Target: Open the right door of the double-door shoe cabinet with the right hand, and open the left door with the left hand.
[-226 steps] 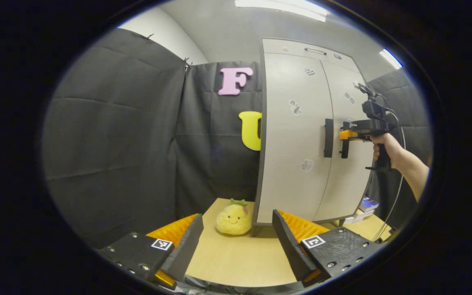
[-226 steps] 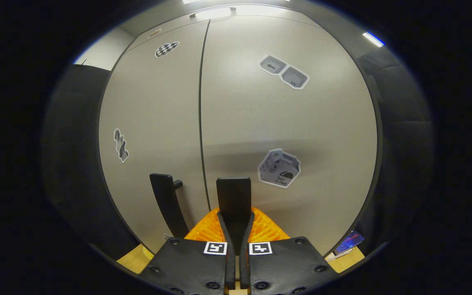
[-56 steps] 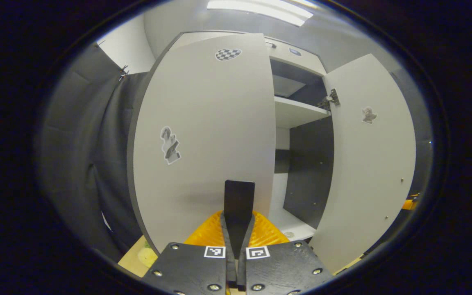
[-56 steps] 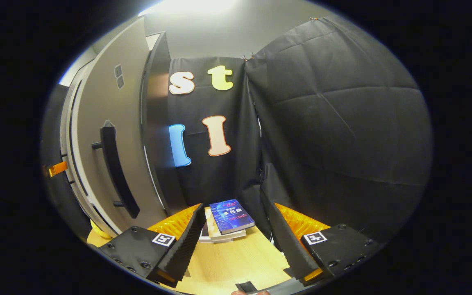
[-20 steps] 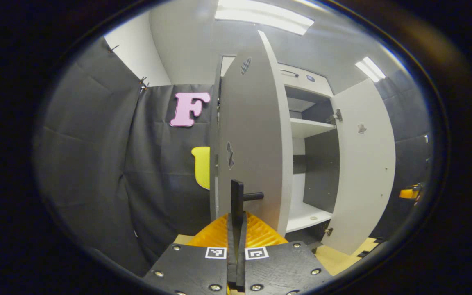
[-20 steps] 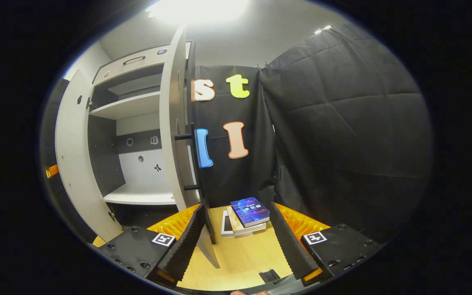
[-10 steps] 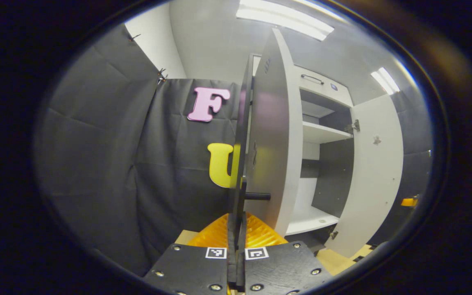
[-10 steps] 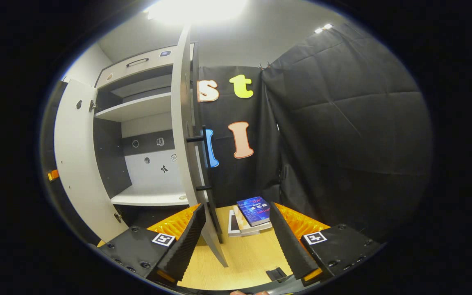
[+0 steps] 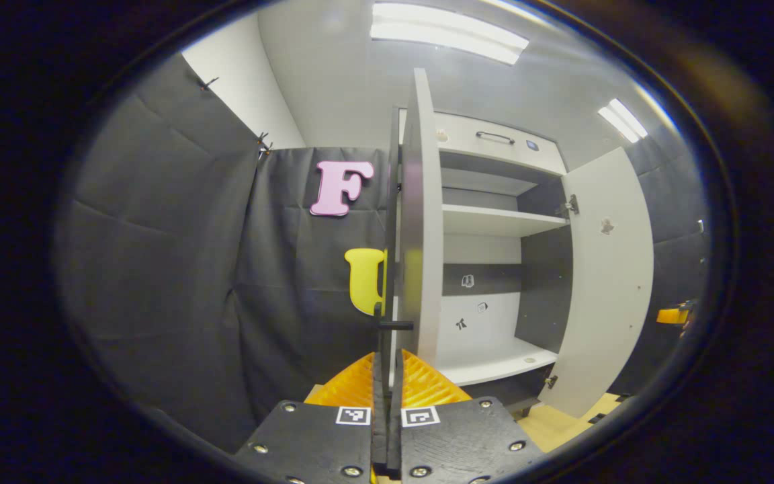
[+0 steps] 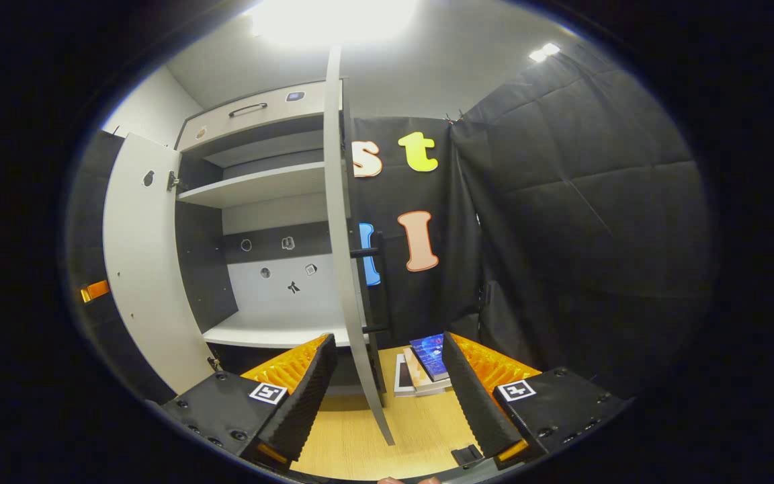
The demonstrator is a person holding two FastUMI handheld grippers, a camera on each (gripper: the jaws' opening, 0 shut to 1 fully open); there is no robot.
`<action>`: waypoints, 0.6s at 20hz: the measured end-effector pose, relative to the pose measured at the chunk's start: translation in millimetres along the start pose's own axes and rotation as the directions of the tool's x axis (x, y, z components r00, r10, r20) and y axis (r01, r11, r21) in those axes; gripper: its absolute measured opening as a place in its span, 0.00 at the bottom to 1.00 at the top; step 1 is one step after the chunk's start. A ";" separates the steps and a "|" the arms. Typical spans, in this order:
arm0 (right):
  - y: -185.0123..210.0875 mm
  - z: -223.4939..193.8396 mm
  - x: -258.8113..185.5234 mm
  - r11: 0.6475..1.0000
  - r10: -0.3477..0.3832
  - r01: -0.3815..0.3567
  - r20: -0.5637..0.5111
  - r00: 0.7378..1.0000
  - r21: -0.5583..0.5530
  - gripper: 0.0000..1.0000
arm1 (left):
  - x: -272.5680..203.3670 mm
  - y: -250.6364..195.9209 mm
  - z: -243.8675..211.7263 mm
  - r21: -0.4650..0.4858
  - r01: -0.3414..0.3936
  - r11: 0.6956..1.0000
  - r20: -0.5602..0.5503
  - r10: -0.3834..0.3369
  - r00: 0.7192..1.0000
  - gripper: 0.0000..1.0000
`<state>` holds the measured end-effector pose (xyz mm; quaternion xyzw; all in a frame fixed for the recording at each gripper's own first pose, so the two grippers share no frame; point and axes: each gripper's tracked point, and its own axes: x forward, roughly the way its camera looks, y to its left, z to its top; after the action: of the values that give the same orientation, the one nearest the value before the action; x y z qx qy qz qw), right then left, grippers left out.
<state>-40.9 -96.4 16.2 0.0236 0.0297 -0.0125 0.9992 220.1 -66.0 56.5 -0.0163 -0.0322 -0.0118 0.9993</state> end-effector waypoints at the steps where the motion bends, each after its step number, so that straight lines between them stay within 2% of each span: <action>1: 6.2 2.3 -0.1 1.000 0.013 -0.013 0.005 1.000 -0.001 0.92 | -3.3 -3.6 -2.1 -0.006 0.004 1.000 -0.004 -0.004 1.000 0.01; 2: 13.0 4.9 -0.8 1.000 0.029 -0.029 0.009 1.000 0.001 0.98 | -6.5 -4.8 -3.0 -0.015 0.001 1.000 -0.006 -0.001 1.000 0.00; 5: 31.4 7.5 -0.1 0.998 0.067 -0.067 0.018 0.998 -0.005 0.98 | -9.9 -8.5 -1.8 -0.037 -0.016 0.999 0.004 0.017 1.000 0.10; 7: 42.7 5.2 0.0 0.996 0.085 -0.084 0.015 0.996 -0.014 0.98 | -10.7 -7.2 0.1 -0.036 -0.029 0.999 0.028 0.031 0.999 0.45; 9: 52.7 1.2 1.3 0.995 0.103 -0.103 0.008 0.995 -0.018 0.98 | -11.0 -5.9 -3.3 -0.038 -0.051 0.998 0.019 0.052 0.998 0.88; 10: 57.8 -1.8 2.0 0.994 0.111 -0.111 0.005 0.994 -0.017 0.98 | -14.5 -6.9 -5.7 -0.040 -0.052 0.998 0.013 0.052 0.999 0.93; 12: 71.0 -4.0 3.0 0.989 0.148 -0.148 0.000 0.989 -0.015 0.98 | -18.8 -8.5 -7.1 -0.038 -0.054 0.998 0.012 0.055 0.998 0.91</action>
<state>-36.3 -25.4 15.3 0.0185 0.0275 0.0620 0.9975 201.6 -74.3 48.5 -0.0363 -0.0383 0.0151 0.9985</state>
